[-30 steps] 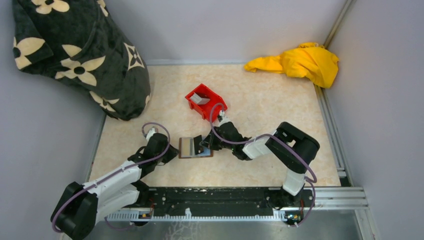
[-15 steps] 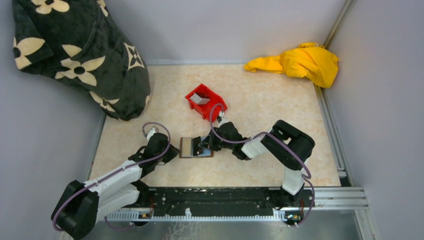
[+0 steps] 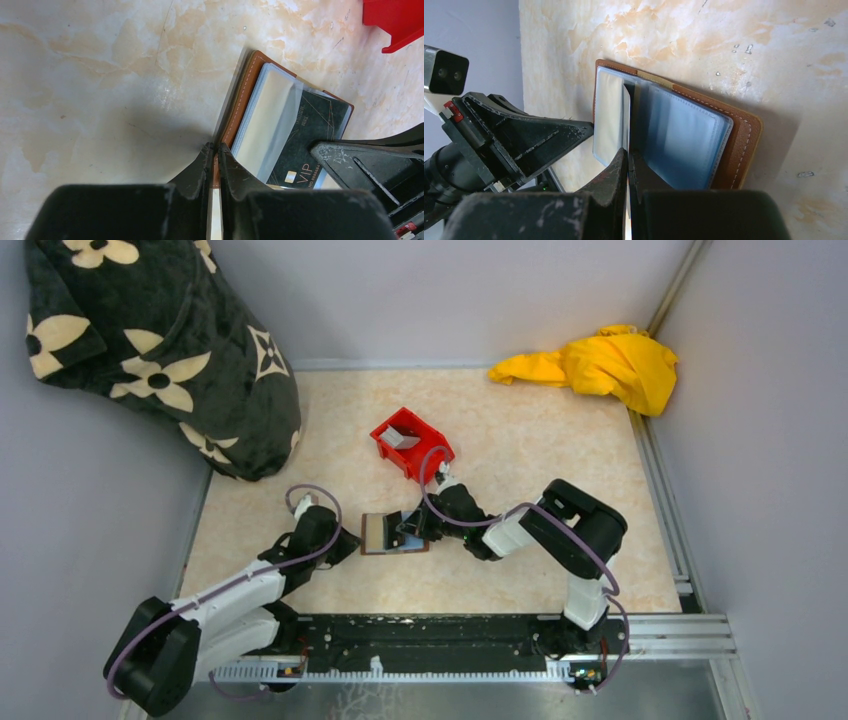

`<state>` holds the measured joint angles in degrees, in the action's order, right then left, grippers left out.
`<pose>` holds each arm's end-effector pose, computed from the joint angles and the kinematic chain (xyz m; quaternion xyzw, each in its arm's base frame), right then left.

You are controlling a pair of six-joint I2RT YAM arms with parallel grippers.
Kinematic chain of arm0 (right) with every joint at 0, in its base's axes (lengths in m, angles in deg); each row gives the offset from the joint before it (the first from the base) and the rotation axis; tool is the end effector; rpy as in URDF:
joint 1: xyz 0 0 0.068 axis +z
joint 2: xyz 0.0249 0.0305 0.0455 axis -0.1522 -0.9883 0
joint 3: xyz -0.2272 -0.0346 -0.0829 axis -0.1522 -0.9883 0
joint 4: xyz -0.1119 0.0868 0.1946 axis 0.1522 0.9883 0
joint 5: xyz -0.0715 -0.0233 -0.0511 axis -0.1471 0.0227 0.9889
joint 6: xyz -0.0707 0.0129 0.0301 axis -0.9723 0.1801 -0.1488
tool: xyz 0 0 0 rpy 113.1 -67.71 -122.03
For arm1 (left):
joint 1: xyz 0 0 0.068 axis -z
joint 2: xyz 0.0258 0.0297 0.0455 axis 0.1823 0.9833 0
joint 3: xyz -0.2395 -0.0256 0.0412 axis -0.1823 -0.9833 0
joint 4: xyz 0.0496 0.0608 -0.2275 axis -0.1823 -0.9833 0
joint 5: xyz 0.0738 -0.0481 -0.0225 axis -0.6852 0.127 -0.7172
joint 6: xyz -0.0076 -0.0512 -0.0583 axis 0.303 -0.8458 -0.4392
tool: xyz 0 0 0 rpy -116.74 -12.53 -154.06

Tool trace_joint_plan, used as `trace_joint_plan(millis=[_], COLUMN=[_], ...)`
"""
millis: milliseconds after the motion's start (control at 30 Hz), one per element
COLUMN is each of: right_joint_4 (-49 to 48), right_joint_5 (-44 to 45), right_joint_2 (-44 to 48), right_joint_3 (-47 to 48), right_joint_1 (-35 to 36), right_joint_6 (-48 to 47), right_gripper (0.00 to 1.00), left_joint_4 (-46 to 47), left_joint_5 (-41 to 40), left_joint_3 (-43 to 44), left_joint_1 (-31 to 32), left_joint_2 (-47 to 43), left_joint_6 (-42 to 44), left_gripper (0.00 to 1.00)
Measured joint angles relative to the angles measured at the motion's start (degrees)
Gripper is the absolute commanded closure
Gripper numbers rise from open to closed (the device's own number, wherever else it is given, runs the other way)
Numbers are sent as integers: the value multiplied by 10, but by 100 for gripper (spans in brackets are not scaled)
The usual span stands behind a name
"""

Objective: Put the credit cards into the card holder
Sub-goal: Insert the credit card into the card holder.

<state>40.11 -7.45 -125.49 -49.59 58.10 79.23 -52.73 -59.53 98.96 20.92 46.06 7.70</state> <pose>0.2166 0.2685 0.0944 0.0283 0.8488 0.4639 0.2520 0.1710 -0.0927 0.1040 -0.2491 0.8840 -0.2285 0.3229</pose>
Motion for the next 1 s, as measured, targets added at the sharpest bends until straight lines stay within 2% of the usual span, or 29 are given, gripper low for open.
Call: trace_joint_plan(millis=[800,900,1000], right_joint_4=[38,57,77], right_joint_5=[43,50,55], right_joint_2=[-23,-23,-23], right_joint_3=[39,52,60], right_joint_1=[22,25,27], right_joint_6=[-14,-29,-43], right_gripper=[100,85,76], left_joint_4=[27,29,30], left_joint_5=[7,7,7], left_joint_3=[-17,-17,-17], left_joint_1=[23,23,23], left_joint_2=[-5,-3,-3], left_joint_6=[-16,-16,-16], left_gripper=[89,88,88])
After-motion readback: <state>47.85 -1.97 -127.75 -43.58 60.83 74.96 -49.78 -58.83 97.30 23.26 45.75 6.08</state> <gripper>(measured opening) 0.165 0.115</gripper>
